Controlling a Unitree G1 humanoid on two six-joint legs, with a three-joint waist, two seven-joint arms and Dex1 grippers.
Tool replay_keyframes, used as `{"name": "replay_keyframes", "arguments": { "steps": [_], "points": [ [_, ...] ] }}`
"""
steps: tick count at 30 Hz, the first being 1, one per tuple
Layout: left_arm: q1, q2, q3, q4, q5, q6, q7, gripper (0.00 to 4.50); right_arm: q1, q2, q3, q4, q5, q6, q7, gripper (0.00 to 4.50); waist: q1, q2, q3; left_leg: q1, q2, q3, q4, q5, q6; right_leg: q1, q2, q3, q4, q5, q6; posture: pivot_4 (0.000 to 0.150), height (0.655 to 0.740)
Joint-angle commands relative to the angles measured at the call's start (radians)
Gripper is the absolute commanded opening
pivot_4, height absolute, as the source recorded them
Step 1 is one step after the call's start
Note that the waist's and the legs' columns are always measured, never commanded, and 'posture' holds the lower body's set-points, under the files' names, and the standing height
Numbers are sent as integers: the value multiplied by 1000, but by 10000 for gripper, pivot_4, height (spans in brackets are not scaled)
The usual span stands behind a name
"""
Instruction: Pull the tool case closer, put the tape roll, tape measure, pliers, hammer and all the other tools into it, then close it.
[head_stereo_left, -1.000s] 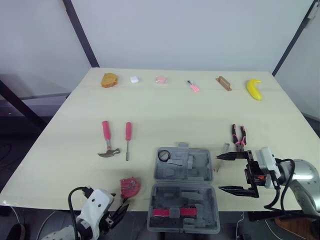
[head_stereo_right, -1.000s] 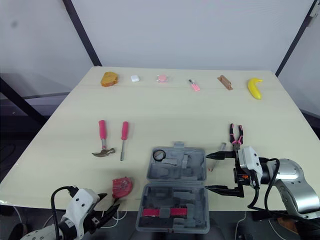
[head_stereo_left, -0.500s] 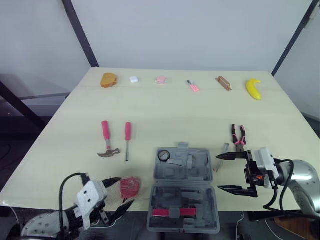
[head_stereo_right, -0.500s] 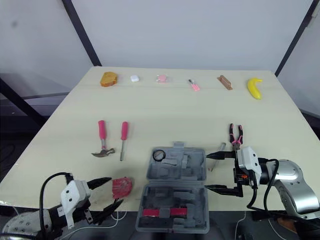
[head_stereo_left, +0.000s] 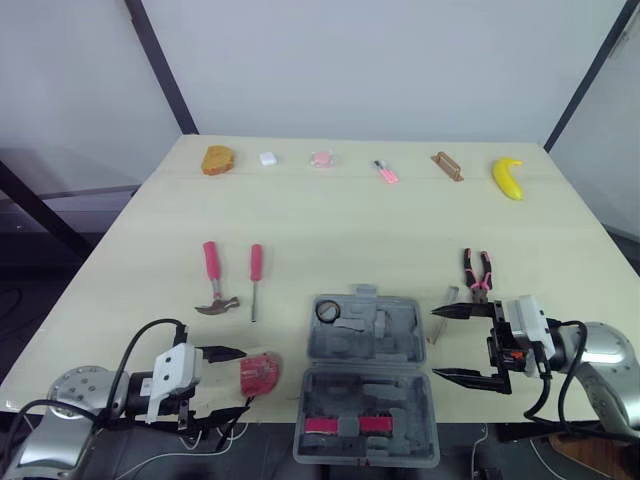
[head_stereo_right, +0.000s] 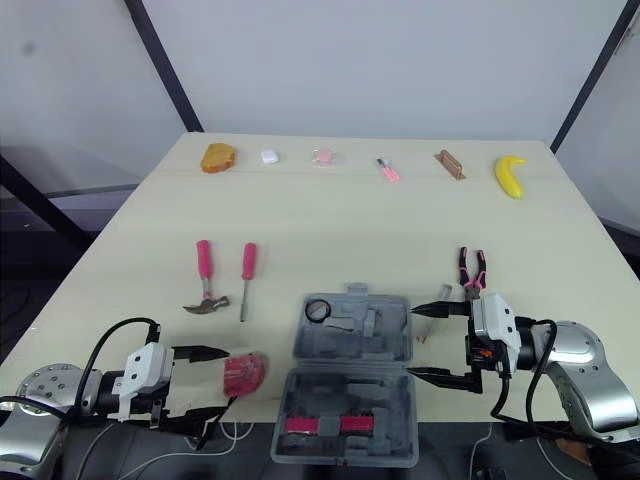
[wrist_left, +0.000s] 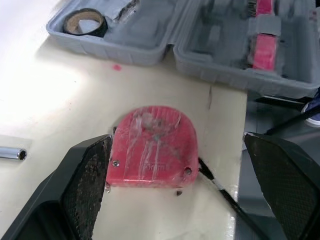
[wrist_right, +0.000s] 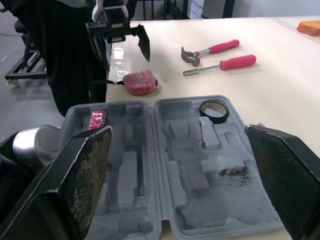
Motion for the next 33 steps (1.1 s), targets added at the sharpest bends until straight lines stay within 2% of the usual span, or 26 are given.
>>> {"name": "replay_keyframes", "arguments": {
  "steps": [1,16,17,19,20,26,33],
  "points": [
    [-42,-10,-35,52,28,-39,-7,44834,-5,-1,-17,-45,20,-2,-13,45000,0,0,0,0,0,0,0,0,0,0,0,0,0,0,0,1500,7400],
    [-166,-82,-123,260,105,-126,29,44834,-15,-3,-9,-55,23,3,-22,45000,0,0,0,0,0,0,1,0,0,0,0,0,2,0,0,1500,7400],
    [-166,-86,-122,267,101,-130,29,39645,-14,-3,-8,-57,22,3,-22,45000,0,0,0,0,0,-1,1,0,0,0,0,0,2,0,0,1500,7400],
    [-166,-84,-126,281,100,-143,11,32652,-15,-4,-9,-58,24,5,-22,45000,0,0,0,0,0,-1,1,0,0,0,0,0,2,0,0,1500,7400],
    [-163,-88,-121,282,86,-138,0,31093,-15,-5,-8,-59,24,5,-20,45000,0,0,0,0,0,-1,1,0,0,0,0,0,2,0,0,1500,7400],
    [-152,-80,-109,257,37,-139,-55,30887,-17,10,-11,-64,53,34,-33,45000,0,0,0,0,0,-1,1,0,0,0,0,0,2,0,0,1500,7400],
    [-206,-27,-83,20,-60,-3,-77,30886,-18,19,-26,-130,179,238,-130,45000,4,0,0,0,1,-4,1,0,0,0,-1,-1,3,0,0,1500,7400]
  ]
}}
